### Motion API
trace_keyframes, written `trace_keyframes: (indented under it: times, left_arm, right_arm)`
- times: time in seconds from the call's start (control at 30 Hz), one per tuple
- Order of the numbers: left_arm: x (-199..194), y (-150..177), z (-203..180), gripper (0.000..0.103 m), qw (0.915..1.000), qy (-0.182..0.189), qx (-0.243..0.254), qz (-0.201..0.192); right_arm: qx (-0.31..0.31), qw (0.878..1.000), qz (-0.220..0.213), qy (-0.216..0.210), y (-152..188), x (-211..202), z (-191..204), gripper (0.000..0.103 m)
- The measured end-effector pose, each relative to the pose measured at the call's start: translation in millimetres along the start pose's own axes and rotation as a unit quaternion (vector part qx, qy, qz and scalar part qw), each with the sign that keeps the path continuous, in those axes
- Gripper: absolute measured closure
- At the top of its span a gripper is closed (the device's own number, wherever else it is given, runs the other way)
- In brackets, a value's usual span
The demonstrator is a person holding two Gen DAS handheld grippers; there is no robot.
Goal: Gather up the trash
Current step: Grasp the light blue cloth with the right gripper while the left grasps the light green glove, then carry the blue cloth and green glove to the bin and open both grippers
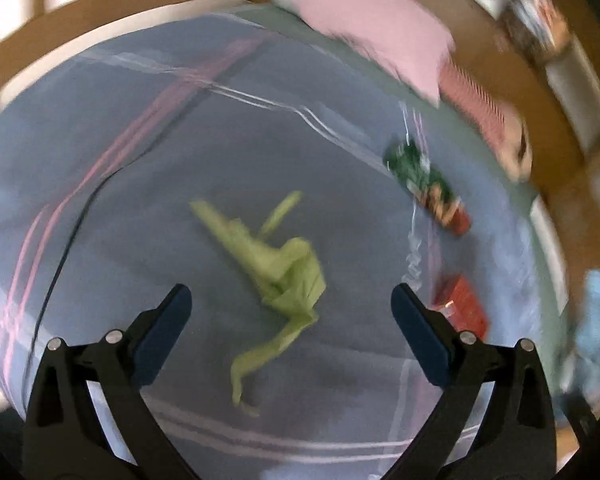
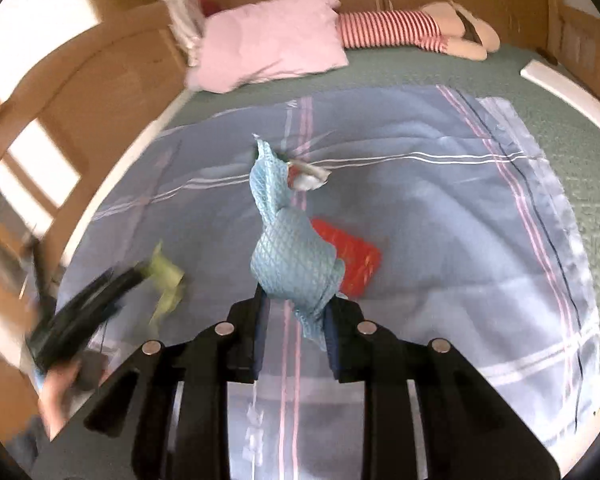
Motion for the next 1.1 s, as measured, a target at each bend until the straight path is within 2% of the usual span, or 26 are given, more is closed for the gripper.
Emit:
trace_keyframes:
  times: [0.07,0.1,0.17,0.2,0.23,0.33,0.4,0.5,0.6,0.7,0.8,0.9,0.97,1.03,1.1]
  left_arm:
    - [21.6,-3.3,-1.6,0.006,0.9983,-0.048,0.032,0.014]
    - [31.8,-1.1,0.7,0.023,0.9974,-0.054,0.038,0.031]
    - [41.5,3.6,5.6,0.056,0.9965,-0.051,0.043,0.051]
    - [36.3,3.6,7.7,0.071,0.9964,-0.058,0.052,0.033]
    - [32.7,3.8,8.7,0.072,0.9961,-0.062,0.057,0.026]
    - [12.2,7.7,13.8,0.074,0.9984,-0.039,0.042,0.004]
    - [-7.7,14.1,12.9,0.074,0.9961,-0.052,0.066,-0.026]
    - [-41.3,24.5,1.9,0.074,0.9937,-0.025,0.094,-0.057]
    - [-80.1,50.9,-5.7,0.074,0.9849,-0.018,0.144,-0.094]
    - [-114.0,71.5,-2.8,0.074,0.9829,0.008,0.151,-0.105]
    - [-154.3,74.6,-1.5,0.074,0.9821,0.032,0.144,-0.118]
    - [-196.0,84.8,-11.5,0.074,0.9754,0.057,0.16,-0.14]
    - [-222.6,104.8,-25.1,0.074,0.9682,0.081,0.185,-0.148]
    - [-234.2,125.2,-35.5,0.074,0.9638,0.098,0.203,-0.142]
    - [-238.3,149.8,-45.8,0.074,0.9597,0.113,0.224,-0.128]
  right_arm:
    - [-0.009,1.0,-0.004,-0.002,26.3,-20.2,10.5,0.077]
    - [-0.012,1.0,-0.008,-0.002,42.4,-38.3,13.9,0.077]
    - [-0.022,1.0,-0.01,0.006,53.0,-53.4,19.7,0.077]
    - [-0.026,1.0,-0.012,0.01,53.5,-56.0,24.3,0.077]
    - [-0.034,0.999,-0.017,0.022,55.1,-62.9,27.8,0.077]
    - [-0.04,0.998,-0.025,0.032,57.0,-71.1,39.3,0.077]
    - [-0.042,0.998,-0.029,0.036,62.5,-72.6,45.2,0.077]
    - [-0.046,0.998,-0.028,0.038,74.7,-73.4,53.2,0.077]
    - [-0.036,0.998,-0.028,0.033,91.0,-75.7,56.2,0.077]
    - [-0.029,0.999,-0.022,0.024,104.8,-80.8,59.1,0.078]
    - [-0.047,0.998,-0.026,0.039,115.0,-89.8,61.4,0.078]
    - [-0.023,0.999,-0.038,0.027,118.9,-107.3,54.0,0.077]
    - [-0.018,0.998,-0.056,0.029,122.5,-125.8,48.3,0.077]
    - [-0.011,0.997,-0.059,0.04,135.2,-135.4,41.5,0.077]
    - [0.006,0.998,-0.04,0.046,152.6,-133.9,31.6,0.077]
Point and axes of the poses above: each gripper's, at about its wrist camera, not at the fingertips, and x roughly the way its jaws point, z to its left, y to its underside, the point moved 4 cm from there along x, roughly the way its jaws point, and after that the axes turned 1 degree about -y, right-handed, at the moved point
